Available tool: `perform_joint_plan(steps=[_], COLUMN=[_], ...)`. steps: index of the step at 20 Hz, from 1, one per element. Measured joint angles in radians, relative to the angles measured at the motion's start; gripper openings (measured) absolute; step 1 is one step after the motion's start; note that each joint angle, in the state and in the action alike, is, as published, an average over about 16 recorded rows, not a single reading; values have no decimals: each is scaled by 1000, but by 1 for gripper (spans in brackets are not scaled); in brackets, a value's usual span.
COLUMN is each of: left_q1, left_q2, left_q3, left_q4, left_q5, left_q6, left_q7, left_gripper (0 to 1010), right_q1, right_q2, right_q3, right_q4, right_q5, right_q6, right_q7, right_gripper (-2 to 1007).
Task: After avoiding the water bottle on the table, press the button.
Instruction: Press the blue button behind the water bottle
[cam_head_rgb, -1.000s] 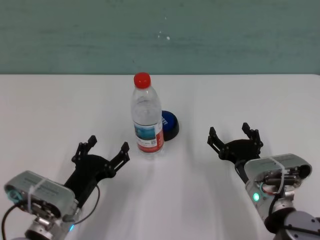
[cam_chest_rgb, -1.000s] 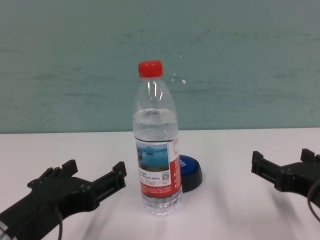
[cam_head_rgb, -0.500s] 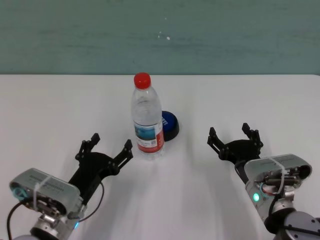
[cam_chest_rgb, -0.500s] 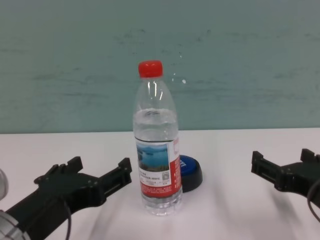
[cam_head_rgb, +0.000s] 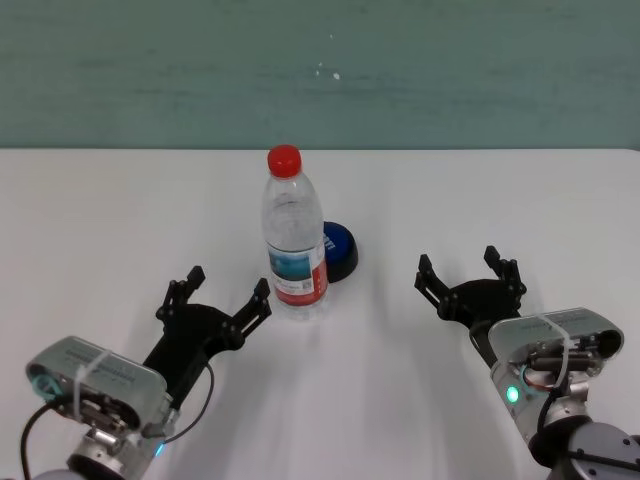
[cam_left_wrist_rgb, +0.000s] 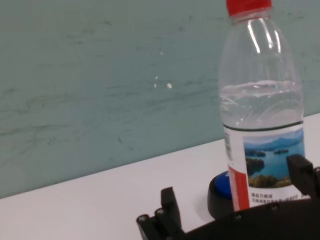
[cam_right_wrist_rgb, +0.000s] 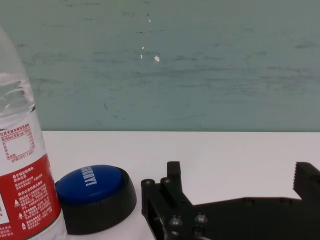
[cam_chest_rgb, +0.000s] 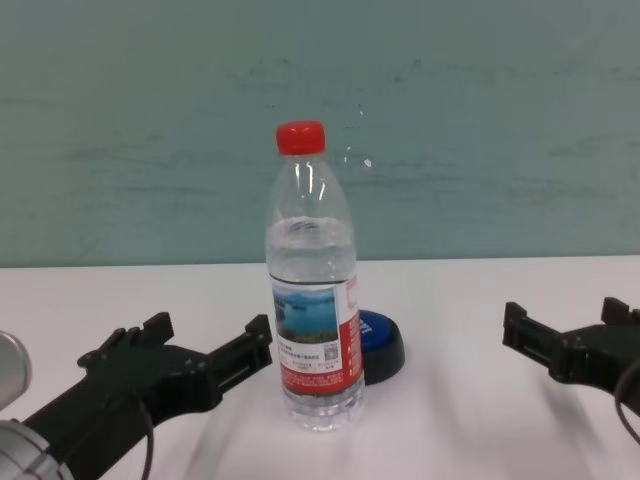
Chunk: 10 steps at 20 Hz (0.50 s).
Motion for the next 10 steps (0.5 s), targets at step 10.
perform_joint_plan(steps=[10], left_q1=[-9], left_q2=[-8], left_q3=[0], left_q4=[11], left_q5=[5], left_q6=[3], left_q7=[6], left_gripper=[1010], right_q1=[0], right_q2=[0], right_q3=[0], right_q4=[0], right_q5=[0], right_q6=[0], right_q7=[0], right_gripper=[1004])
